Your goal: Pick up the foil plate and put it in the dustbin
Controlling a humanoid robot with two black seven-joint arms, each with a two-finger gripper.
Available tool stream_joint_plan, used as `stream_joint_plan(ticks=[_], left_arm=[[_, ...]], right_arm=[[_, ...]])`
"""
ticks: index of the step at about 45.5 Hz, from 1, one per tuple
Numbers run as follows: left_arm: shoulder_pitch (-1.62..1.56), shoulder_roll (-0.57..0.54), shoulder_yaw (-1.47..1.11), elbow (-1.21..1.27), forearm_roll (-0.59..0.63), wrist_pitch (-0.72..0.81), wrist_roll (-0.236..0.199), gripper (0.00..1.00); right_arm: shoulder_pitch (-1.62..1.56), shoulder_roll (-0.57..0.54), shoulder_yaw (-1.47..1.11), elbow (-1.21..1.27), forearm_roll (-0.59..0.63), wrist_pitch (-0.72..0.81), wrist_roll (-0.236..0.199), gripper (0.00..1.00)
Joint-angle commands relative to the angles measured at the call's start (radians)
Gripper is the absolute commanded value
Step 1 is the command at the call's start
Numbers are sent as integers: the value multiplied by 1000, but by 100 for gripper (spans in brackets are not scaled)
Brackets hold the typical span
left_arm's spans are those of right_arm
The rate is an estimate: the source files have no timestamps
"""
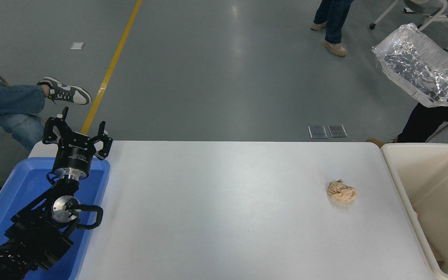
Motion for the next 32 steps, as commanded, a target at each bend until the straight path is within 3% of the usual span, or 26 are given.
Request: stream_joint_plan(ticks=[1,22,32], left_arm=[[0,0,0,0,0,0,0,99],[0,0,0,0,0,0,0,99],[0,0,-1,0,0,0,0,99]], right_arm=[[-120,2,-4,-121,22,-18,-1,0],[-523,65,67,-367,241,-149,-3,0],[-749,146,196,-457,254,-231,-3,0]])
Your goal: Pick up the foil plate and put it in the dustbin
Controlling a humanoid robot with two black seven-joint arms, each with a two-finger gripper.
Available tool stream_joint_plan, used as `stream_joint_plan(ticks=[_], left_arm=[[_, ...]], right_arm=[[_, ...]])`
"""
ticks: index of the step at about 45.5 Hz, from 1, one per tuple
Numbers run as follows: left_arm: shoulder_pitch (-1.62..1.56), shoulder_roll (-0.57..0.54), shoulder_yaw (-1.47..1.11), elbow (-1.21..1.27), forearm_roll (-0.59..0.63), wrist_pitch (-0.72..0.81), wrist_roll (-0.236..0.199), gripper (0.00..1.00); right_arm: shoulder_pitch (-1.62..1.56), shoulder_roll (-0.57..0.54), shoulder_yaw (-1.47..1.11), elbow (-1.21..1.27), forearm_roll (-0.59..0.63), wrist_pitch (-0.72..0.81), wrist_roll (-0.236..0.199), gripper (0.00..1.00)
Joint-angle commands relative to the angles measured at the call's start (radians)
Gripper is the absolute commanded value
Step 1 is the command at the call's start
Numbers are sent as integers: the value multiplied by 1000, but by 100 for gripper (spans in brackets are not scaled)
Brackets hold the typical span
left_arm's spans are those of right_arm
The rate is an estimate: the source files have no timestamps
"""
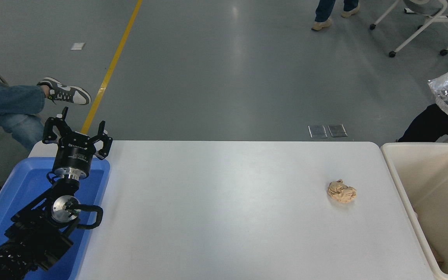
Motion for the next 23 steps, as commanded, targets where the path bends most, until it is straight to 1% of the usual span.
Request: stream_joint_plan(ticks=[1,15,22,23], left_arm=[[0,0,0,1,0,0,0,99],[0,0,0,1,0,0,0,99],[0,0,-1,0,0,0,0,99],[0,0,-1,0,0,0,0,99]], right_arm=[[-248,78,126,-111,40,-80,0,0],[-480,178,293,-264,26,-94,1,0],[-543,195,354,-283,20,-93,3,0],[-546,195,356,-283,20,-93,3,2]])
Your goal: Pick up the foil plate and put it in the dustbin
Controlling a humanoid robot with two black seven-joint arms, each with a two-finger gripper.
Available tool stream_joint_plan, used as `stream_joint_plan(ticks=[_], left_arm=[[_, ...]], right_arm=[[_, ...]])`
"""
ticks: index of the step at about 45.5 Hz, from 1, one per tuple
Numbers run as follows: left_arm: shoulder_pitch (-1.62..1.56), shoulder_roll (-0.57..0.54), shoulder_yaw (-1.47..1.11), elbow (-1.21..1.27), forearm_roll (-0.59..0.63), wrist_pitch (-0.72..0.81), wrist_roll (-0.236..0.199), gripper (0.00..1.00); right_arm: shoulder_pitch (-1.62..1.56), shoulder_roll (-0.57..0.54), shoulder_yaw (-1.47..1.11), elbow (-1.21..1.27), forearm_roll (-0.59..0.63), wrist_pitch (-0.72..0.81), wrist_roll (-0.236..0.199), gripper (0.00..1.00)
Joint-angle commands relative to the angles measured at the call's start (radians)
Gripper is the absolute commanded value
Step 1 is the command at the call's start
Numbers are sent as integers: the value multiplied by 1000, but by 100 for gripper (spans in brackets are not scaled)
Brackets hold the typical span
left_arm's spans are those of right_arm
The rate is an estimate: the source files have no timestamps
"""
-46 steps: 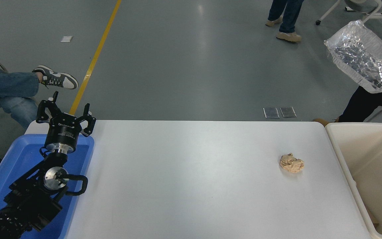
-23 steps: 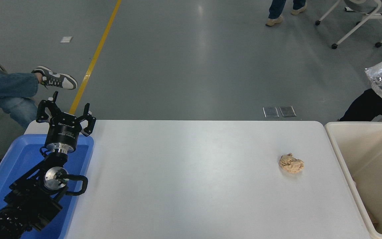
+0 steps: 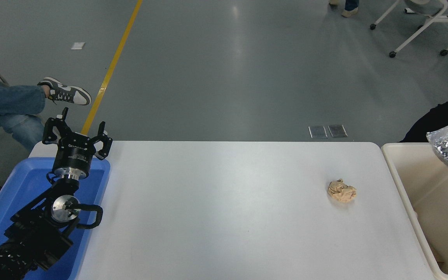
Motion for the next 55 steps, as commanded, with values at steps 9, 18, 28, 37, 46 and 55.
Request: stream_joint_plan(ticks=[9,18,28,37,46,55], left_arm=[[0,0,1,0,0,0,0,99],[0,0,-1,0,0,0,0,99],[0,0,-1,0,0,0,0,99],[0,0,-1,0,0,0,0,99],[0,0,-1,0,0,0,0,99],[0,0,-1,0,0,0,0,99]], right_arm=[[-131,45,99,-59,-5,-4,1,60],[-117,45,100,-47,-14,3,1,100],[107,41,85,-30,-19,8,1,100],[381,65,83,37,-190,48,1,100],[579,171,42,100,-411,158,1,100],[736,309,-136,160,-438,279,0,100]])
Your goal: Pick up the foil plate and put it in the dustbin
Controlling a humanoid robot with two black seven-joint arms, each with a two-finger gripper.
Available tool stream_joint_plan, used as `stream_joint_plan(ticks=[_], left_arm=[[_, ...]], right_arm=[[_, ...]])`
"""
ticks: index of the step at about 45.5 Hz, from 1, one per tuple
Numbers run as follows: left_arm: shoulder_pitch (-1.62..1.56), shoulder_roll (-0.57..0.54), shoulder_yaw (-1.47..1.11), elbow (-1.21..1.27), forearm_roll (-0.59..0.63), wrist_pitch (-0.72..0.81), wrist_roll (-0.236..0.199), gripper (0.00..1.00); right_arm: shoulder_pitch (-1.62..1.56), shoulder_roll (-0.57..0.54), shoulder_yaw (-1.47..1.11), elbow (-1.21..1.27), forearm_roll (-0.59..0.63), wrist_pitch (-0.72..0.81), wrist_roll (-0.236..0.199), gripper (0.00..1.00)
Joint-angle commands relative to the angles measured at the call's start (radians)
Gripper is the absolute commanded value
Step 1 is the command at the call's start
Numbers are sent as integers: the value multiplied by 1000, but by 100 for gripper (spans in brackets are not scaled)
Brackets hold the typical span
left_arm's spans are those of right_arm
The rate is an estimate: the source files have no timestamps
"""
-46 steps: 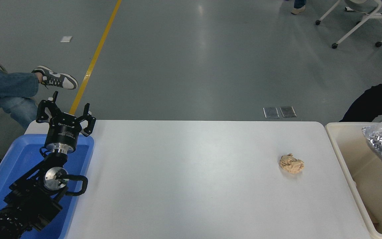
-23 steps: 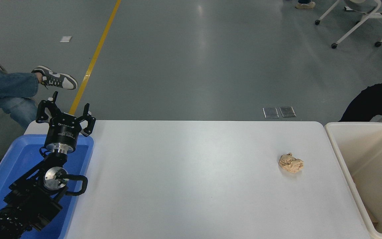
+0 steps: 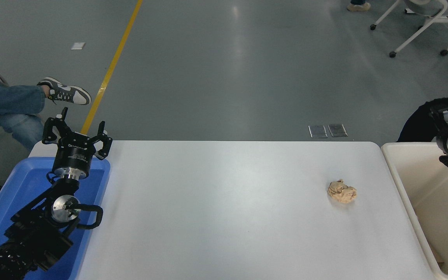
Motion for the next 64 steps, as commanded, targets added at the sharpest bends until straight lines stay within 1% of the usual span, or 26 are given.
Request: stream_joint_plan(ticks=[1,8,19,33,40,46,51,59,64], left_arm=[[0,0,1,0,0,0,0,99],[0,0,0,0,0,0,0,99],[0,0,1,0,0,0,0,99],[0,0,1,1,0,0,0,99],[0,0,1,0,0,0,0,99],[0,0,1,1,0,0,0,99],[0,0,1,1,0,0,0,99],[0,0,1,0,0,0,0,99],[0,0,1,0,0,0,0,99]], right_arm=[[228,146,-160,83,-95,130,-2,100],[364,180,-246,224,-97,224,-3,100],[622,171,-384,556,-98,382,-3,100],[884,72,-459,866,-100,542,-5,100],[1001,29,-479,1008,-100,580,-5,100],[1061,1,-479,1064,-100,591,-8,100],[1089,-16,-479,1080,-100,604,-21,100],[1099,-18,-489,1084,-103,615,-46,100],[1098,-16,-489,1084,-130,615,-51,100]])
